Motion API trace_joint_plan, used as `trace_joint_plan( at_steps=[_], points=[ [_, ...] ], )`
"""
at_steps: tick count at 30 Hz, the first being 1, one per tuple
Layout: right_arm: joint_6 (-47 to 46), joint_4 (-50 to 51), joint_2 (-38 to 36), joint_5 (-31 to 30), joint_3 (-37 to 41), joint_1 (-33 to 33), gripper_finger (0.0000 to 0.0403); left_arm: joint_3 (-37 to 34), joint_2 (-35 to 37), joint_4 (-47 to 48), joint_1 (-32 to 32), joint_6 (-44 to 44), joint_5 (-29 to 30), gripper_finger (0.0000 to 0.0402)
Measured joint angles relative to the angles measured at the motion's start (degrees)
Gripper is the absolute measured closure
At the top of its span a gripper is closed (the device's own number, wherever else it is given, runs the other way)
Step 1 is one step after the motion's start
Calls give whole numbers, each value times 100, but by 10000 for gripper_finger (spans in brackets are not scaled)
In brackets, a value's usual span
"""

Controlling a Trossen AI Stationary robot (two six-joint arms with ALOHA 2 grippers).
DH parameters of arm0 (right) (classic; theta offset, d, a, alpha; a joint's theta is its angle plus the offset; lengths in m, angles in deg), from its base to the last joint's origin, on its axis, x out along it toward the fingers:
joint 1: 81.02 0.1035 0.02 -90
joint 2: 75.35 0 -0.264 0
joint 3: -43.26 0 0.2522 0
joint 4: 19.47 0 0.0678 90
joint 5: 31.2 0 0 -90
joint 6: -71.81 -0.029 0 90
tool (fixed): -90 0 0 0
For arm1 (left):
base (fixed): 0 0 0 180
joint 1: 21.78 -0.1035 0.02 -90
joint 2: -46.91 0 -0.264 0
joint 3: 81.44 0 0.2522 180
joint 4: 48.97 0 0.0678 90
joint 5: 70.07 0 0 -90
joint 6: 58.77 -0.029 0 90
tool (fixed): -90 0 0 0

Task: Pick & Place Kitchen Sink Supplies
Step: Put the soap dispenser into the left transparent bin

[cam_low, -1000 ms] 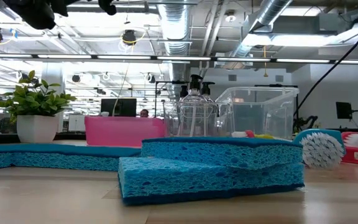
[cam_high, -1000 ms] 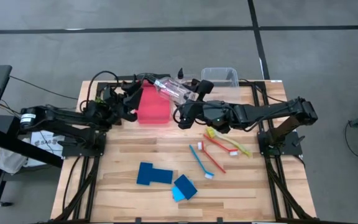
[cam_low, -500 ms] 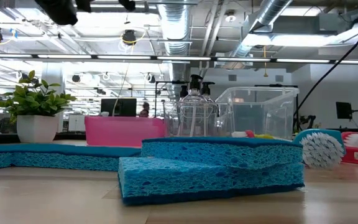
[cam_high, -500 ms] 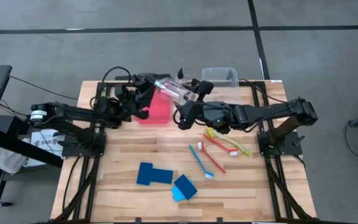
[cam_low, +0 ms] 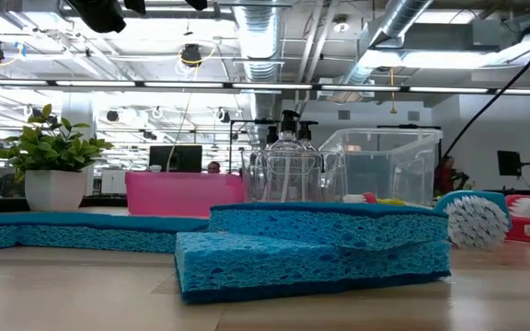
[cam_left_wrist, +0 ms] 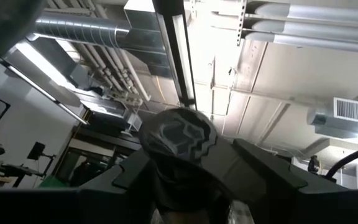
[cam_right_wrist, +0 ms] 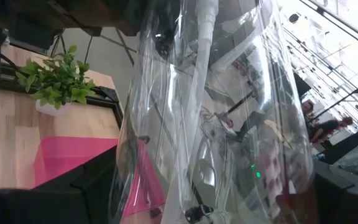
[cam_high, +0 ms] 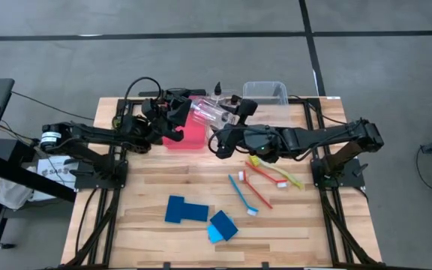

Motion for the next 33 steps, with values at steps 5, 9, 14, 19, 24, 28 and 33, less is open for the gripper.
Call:
trace_joint_plan(
  at_steps=[5, 9, 14, 19, 24, 28, 33],
  points=[
    [-12, 6, 0, 25, 0, 0, 80, 0, 1, -5, 0, -3, 14, 222],
    [-11, 24, 0, 140, 0, -2, 80, 0, 4, -8, 3, 65, -22, 271],
    [19, 46, 4, 144, 0, -4, 59, 2, 12, 2, 24, 81, -118, 274],
    [24, 212, 9, 107, 0, -11, 28, 2, 5, 43, 63, -65, -87, 272],
    [26, 305, 9, 105, 0, -11, 9, 2, 5, 41, 70, -72, -71, 275],
    [33, 319, 9, 97, 0, -11, 5, 2, 5, 84, 70, -68, -66, 278],
    [122, 501, 9, -145, 0, -8, 5, 2, 5, 132, 67, -63, -50, 277]
  ],
)
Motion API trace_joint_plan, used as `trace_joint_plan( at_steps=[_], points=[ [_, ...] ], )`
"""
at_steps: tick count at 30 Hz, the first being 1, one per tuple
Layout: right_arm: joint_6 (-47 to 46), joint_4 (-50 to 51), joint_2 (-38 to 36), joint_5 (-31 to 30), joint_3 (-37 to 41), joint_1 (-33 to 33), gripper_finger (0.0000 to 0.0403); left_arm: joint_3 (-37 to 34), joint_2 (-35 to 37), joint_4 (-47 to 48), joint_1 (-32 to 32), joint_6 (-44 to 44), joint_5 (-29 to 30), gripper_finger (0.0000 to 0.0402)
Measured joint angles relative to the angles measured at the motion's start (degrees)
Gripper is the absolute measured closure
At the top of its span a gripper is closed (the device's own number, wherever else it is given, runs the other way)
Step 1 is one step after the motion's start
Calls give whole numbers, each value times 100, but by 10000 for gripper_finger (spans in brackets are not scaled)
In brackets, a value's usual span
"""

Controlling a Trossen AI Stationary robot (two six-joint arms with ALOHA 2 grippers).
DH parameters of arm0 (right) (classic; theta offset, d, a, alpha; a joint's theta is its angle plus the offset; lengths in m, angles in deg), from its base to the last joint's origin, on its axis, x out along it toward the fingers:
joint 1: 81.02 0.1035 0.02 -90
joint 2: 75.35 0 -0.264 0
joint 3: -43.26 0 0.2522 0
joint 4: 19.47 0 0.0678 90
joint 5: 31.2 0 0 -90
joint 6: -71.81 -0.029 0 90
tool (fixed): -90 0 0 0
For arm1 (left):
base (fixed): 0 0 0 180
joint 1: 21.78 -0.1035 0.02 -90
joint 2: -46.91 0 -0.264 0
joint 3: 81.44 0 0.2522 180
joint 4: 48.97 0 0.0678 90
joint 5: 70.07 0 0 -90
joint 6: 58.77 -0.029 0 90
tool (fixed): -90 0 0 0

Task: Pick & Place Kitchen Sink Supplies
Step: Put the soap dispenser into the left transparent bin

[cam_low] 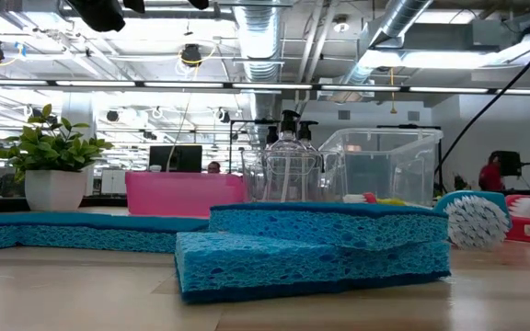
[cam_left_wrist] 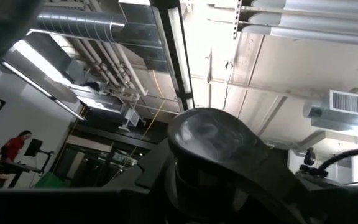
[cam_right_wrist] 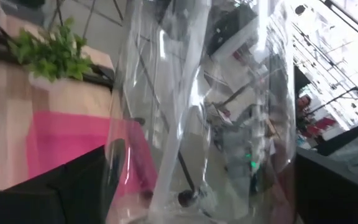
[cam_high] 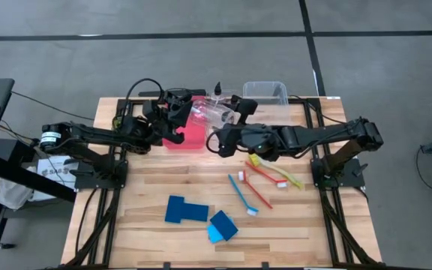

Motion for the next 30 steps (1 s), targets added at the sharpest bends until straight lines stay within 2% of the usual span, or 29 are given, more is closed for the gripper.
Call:
trace_joint_plan(
  at_steps=[6, 14, 24, 30],
  points=[
    [-23, 479, 0, -103, 0, 44, 6, 0, 0, 36, 1, 15, -4, 276],
    [-574, 1326, -44, -333, 2, 174, 4, 0, 0, 38, -2, 17, 2, 272],
    [-2659, 3182, -730, 147, 2, 142, 16, -2, 0, 208, -23, -430, 192, 278],
    [-3736, 4211, -1223, 141, 2, 96, 15, -2, 0, 940, -23, -1076, 826, 271]
  ],
)
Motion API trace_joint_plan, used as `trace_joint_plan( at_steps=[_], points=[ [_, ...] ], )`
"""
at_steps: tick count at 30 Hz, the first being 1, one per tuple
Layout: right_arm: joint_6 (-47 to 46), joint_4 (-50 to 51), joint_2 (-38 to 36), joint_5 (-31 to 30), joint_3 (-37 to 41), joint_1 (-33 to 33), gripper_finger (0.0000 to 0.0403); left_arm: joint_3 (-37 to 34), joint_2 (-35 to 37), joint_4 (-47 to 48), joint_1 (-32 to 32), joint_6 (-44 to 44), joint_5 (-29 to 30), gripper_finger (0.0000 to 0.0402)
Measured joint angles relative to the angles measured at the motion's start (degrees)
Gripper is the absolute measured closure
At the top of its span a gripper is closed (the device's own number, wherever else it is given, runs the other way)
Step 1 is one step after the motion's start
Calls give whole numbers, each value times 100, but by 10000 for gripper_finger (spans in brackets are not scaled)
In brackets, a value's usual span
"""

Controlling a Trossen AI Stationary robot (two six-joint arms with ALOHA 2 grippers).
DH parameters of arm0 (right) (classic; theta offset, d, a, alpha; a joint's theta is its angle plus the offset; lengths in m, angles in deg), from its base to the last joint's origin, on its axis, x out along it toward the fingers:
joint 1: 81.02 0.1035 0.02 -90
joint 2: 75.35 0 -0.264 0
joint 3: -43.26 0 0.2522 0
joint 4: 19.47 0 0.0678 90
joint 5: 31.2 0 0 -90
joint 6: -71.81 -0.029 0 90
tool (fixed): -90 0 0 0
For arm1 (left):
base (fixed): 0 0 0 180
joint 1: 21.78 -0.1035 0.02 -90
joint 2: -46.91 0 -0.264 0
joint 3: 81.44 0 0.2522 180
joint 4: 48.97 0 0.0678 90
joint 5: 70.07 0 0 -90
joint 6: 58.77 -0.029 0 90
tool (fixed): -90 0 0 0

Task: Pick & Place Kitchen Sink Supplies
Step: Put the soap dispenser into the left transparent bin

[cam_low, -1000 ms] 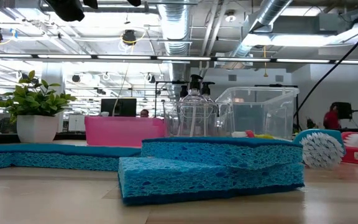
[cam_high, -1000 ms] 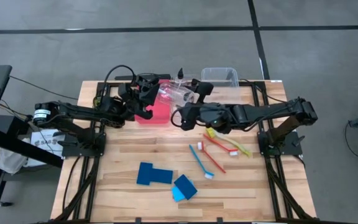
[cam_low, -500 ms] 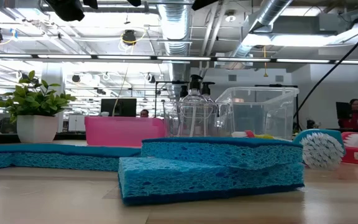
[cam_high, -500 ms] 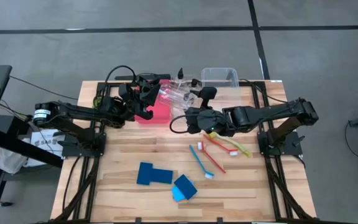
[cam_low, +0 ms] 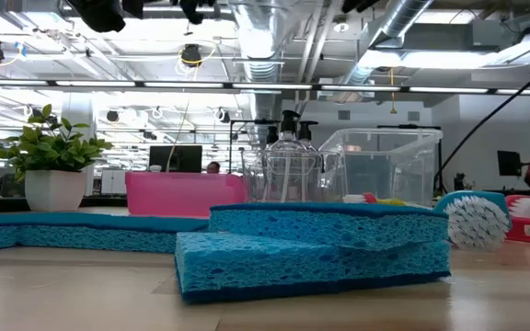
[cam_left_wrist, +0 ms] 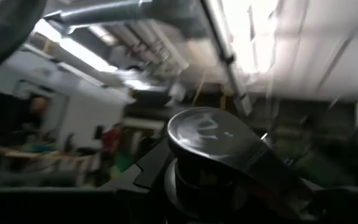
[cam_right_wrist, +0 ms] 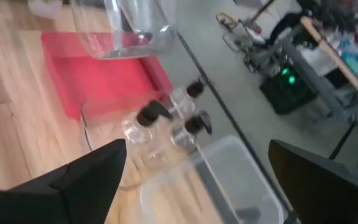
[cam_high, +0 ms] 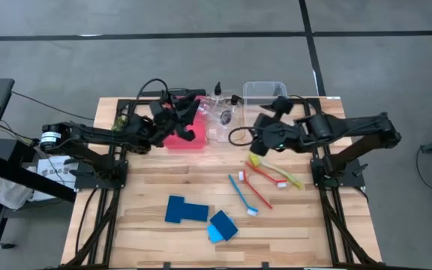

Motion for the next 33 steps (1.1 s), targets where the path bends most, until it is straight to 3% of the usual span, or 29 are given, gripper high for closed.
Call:
trace_joint_plan(
  at_steps=[6, 12, 23, 33],
  points=[
    [-654, 524, -305, -72, 82, 29, 14, 0, 0, 657, -117, -497, 293, 278],
    [-795, 241, -562, -81, 830, 59, 12, -2, -14, 1344, -380, -548, 719, 269],
    [-906, -490, -659, -71, 1984, 63, 13, -2, -831, 1410, -868, -340, 840, 272],
    [-840, -793, -661, -61, 2179, 61, 13, -4, -1388, 1368, -1071, 114, 932, 277]
  ],
)
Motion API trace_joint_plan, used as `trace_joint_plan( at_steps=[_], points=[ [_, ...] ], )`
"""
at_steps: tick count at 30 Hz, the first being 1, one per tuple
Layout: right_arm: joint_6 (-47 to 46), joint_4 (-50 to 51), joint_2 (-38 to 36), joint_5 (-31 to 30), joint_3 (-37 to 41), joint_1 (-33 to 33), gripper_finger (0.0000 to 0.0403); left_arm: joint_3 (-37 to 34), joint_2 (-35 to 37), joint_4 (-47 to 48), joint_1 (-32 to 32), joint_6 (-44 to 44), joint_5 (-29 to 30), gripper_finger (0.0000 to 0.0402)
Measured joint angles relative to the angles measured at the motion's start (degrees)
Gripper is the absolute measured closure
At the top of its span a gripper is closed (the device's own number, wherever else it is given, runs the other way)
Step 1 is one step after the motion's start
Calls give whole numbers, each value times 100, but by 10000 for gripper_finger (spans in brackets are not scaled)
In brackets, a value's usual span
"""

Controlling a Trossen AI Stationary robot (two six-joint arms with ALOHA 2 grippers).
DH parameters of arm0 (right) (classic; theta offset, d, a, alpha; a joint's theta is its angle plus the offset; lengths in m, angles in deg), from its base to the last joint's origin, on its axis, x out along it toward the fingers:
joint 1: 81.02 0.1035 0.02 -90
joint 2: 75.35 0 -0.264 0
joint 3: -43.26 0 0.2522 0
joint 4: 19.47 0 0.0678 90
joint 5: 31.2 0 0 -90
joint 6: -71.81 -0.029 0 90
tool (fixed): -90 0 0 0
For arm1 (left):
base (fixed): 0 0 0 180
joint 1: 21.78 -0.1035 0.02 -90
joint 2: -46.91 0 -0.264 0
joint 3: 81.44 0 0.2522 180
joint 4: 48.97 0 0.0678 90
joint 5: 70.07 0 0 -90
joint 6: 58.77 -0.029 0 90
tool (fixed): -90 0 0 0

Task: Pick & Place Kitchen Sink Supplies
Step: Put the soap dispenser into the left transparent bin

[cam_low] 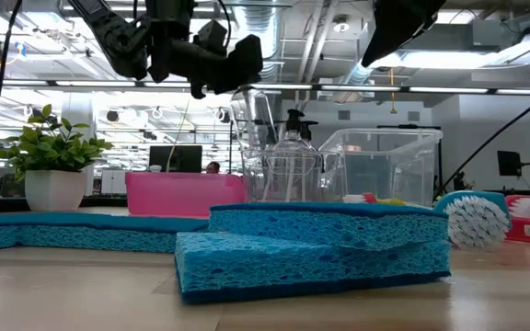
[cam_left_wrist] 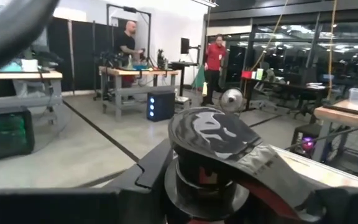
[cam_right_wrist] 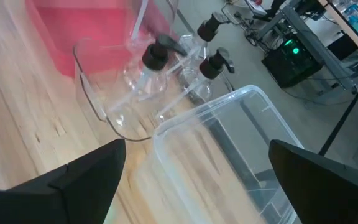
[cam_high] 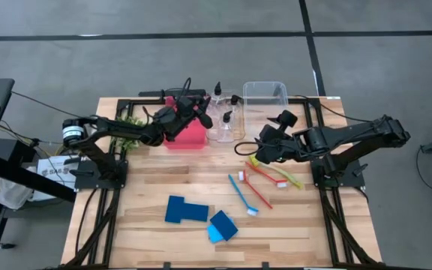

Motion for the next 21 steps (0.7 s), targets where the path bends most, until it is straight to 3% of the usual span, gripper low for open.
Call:
trace_joint_plan(
  at_steps=[12, 18, 21],
  points=[
    [87, -102, 0, 22, 0, -11, 12, 0, -26, 89, 162, 124, -84, 278],
    [87, -102, 0, 22, 0, -11, 14, 0, -26, 86, 162, 278, -234, 258],
    [87, -100, 0, 22, 0, -11, 13, 0, -26, 92, 162, 358, -426, 273]
  ],
)
